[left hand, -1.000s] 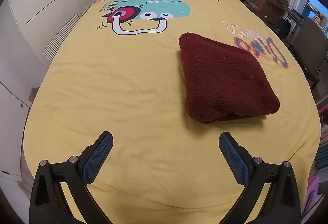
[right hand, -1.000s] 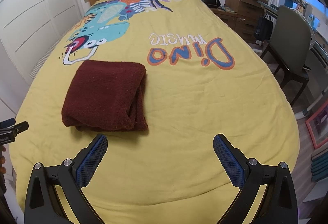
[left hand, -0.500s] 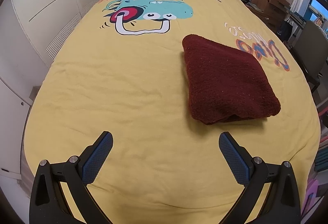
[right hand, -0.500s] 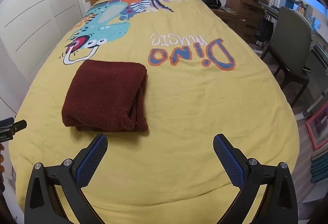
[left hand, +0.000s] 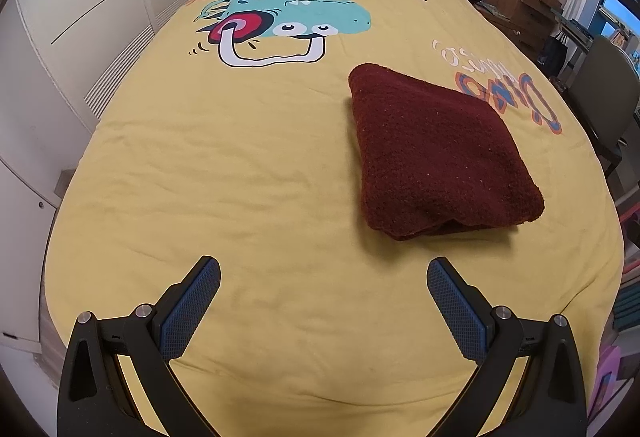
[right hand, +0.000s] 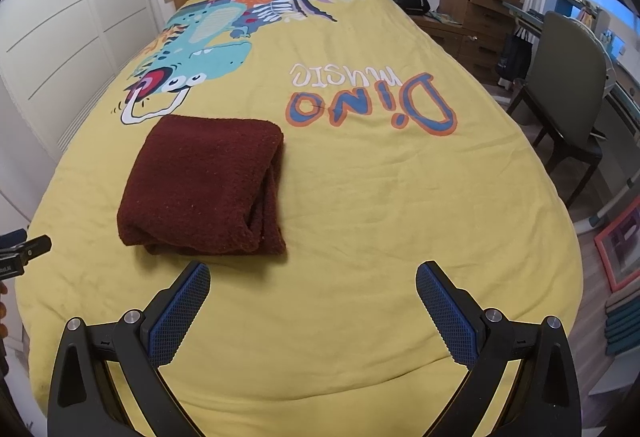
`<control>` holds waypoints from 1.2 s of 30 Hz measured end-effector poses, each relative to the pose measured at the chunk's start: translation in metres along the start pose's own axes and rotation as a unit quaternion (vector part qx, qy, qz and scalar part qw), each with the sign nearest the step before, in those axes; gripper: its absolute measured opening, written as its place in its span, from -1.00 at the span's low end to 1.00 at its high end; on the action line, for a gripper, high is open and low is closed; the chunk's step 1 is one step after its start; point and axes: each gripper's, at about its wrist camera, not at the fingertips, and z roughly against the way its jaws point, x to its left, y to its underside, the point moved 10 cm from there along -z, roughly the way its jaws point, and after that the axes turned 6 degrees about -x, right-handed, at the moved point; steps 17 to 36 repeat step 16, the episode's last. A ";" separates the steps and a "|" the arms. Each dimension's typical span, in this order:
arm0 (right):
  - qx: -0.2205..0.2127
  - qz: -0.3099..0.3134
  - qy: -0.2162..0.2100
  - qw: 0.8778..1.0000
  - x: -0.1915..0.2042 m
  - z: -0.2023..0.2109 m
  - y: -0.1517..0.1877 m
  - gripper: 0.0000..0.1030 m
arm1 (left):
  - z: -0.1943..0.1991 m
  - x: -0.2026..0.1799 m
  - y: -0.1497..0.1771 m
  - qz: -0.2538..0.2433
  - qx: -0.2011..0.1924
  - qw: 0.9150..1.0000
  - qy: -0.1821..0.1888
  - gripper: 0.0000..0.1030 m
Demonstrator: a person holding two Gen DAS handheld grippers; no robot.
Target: Fold small clothes
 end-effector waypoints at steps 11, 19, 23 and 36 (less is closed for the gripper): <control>0.003 -0.001 -0.001 1.000 -0.003 0.000 0.003 0.99 | 0.003 -0.003 0.001 -0.001 -0.003 1.000 0.004 0.98; 0.003 -0.001 -0.001 1.000 -0.003 0.000 0.003 0.99 | 0.003 -0.004 0.001 -0.002 -0.001 1.000 0.003 0.98; 0.003 -0.001 -0.001 1.000 -0.003 0.000 0.003 0.99 | 0.003 -0.004 0.001 -0.002 -0.001 1.000 0.003 0.98; 0.003 -0.001 -0.001 1.000 -0.003 0.000 0.003 0.99 | 0.003 -0.004 0.001 -0.002 -0.001 1.000 0.003 0.98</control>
